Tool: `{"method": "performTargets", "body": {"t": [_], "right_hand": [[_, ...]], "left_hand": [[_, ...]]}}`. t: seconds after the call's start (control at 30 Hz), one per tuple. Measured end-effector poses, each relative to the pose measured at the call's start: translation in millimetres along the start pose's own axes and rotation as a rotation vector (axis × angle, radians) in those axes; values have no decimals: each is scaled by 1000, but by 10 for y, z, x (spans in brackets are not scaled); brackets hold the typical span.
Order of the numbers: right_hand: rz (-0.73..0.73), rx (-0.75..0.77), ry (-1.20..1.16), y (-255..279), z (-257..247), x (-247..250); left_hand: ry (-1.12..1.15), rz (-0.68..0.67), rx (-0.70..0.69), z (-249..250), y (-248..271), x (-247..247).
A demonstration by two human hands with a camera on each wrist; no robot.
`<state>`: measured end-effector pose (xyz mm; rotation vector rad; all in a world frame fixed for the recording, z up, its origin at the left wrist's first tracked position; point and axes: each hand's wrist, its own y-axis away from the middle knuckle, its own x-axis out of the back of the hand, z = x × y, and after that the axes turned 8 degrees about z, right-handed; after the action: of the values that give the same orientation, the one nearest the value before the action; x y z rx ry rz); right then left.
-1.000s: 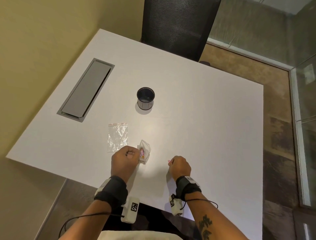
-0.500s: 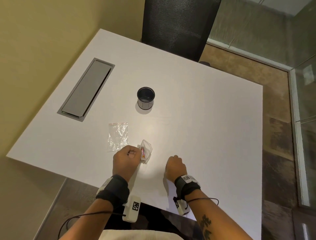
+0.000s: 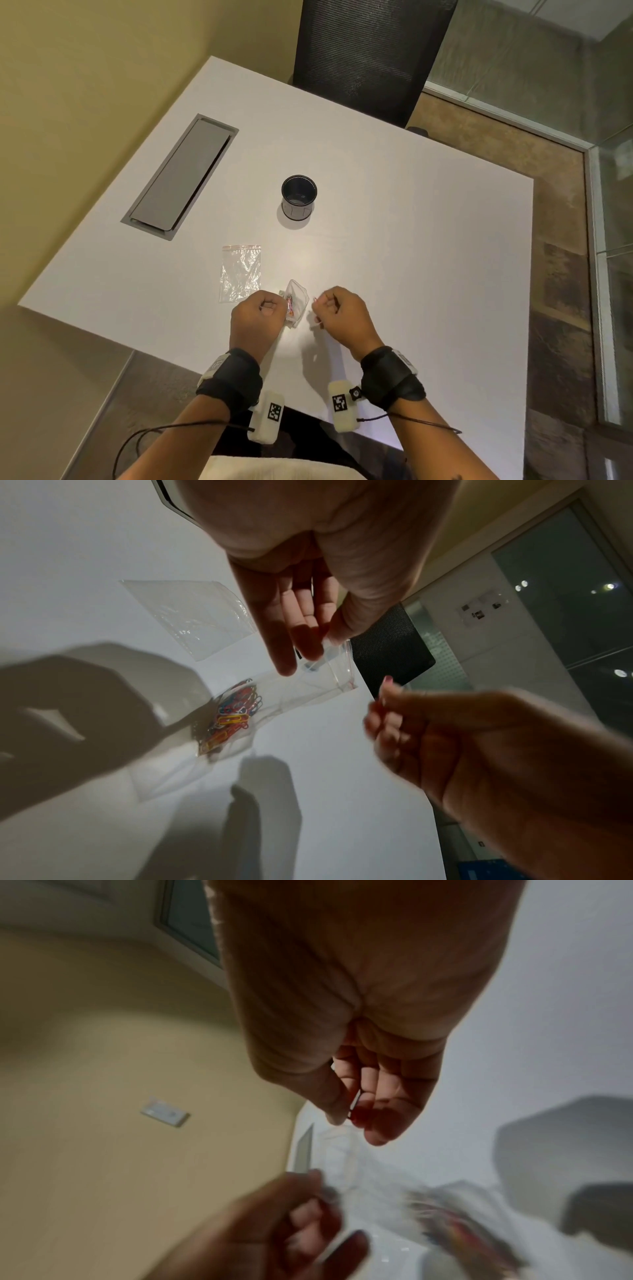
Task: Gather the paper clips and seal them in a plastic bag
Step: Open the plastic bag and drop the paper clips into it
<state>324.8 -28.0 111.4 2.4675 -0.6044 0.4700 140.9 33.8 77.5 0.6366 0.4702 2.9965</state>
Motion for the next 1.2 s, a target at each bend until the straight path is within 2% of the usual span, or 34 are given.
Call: {"method": "performTargets", "body": {"t": [0.07,0.17,0.33,0.4,0.47,0.53,0.63,0.7,0.8,0.97,1.1,1.2], "right_hand": [[-21,30,-46,21,-189,-60],[19,107,68,-49,-303,-208],[46,172,203,-70,-265,-329],[110,191,211,-53,-214,-306],[168,153,206,-30,-170,-269],[137,24,206,-15,-138,-283],[-4,-197,137,20,-153,-354],[-64,-249,104,56,-190,-383],[-86,-225,198,78,-256,-395],[-97,-222,209,13,-169,-420],[-47,-202,210,103,-355,-311],[15,-157,277,139,-418,-225]], "left_hand": [[-17,0,-9,9,1,-10],[-32,1,-27,38,10,-10],[-39,14,-55,72,33,9],[-42,29,-78,57,37,27],[-41,44,-98,60,54,40],[-35,38,-93,59,69,42],[-45,-7,-64,42,83,46],[-111,-53,-29,76,82,60],[-337,-175,-17,250,43,69],[-707,-308,-263,554,-175,-14],[-833,-404,-383,741,-317,-104],[-801,-441,-346,796,-371,-130]]}}
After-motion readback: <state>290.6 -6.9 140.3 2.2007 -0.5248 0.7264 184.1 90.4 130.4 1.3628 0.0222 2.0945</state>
